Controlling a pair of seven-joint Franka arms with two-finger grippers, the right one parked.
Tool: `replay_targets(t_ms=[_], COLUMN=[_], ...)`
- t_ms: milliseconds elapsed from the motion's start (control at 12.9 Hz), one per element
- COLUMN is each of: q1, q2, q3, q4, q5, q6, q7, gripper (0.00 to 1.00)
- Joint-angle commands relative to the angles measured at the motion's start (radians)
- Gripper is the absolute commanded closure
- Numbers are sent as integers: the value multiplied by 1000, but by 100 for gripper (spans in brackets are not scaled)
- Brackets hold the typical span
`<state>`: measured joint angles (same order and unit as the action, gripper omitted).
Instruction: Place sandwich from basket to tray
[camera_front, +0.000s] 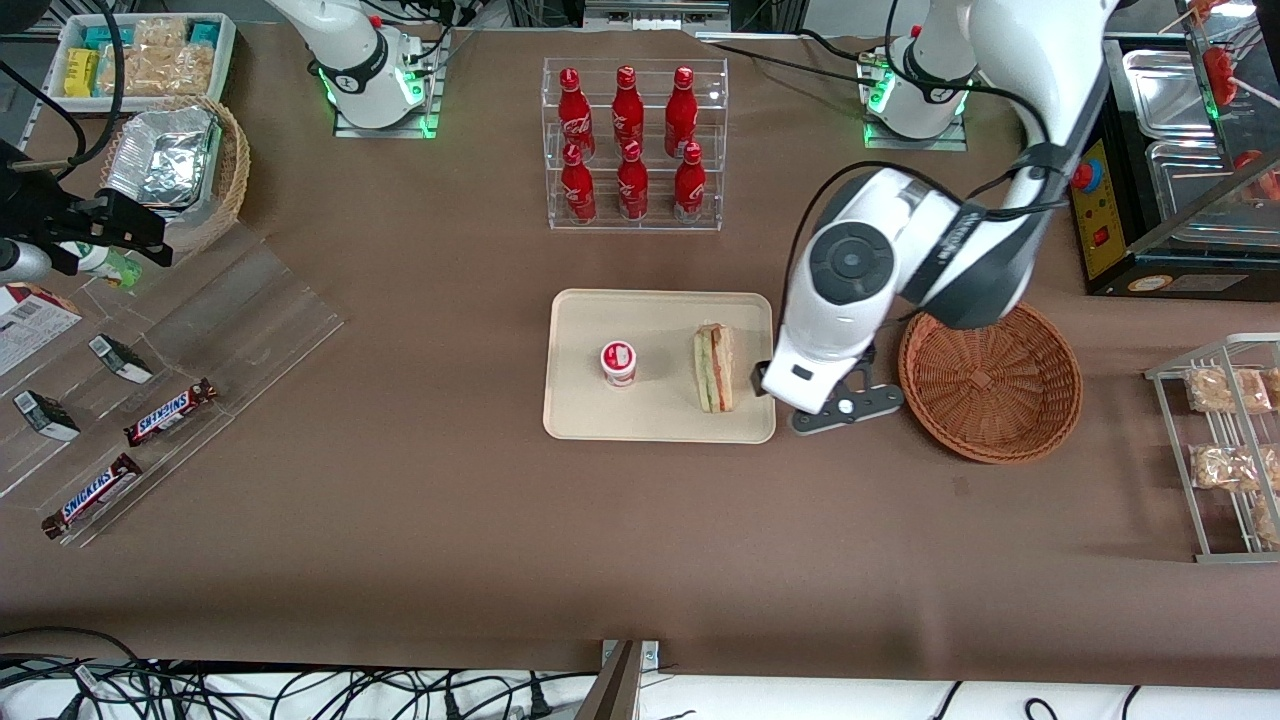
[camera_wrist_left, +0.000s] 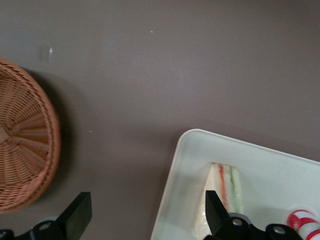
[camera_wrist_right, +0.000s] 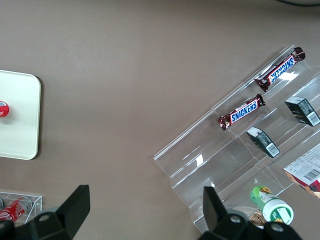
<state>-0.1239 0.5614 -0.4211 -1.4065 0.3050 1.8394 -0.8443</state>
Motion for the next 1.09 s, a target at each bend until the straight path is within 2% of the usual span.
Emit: replay_targets(t_ms=[0,233,466,777,1010], q1=[43,49,49,58,98], q2=[-58,-89,-104,-135,-147], q3=[16,112,217,292,301], q4=[3,47,78,77,78], q5=[-85,-165,-196,-233,-271], q6=[-61,-158,-247,-268,-296], q7=[170,382,601,747,838], gripper=[0,0,0,0,0])
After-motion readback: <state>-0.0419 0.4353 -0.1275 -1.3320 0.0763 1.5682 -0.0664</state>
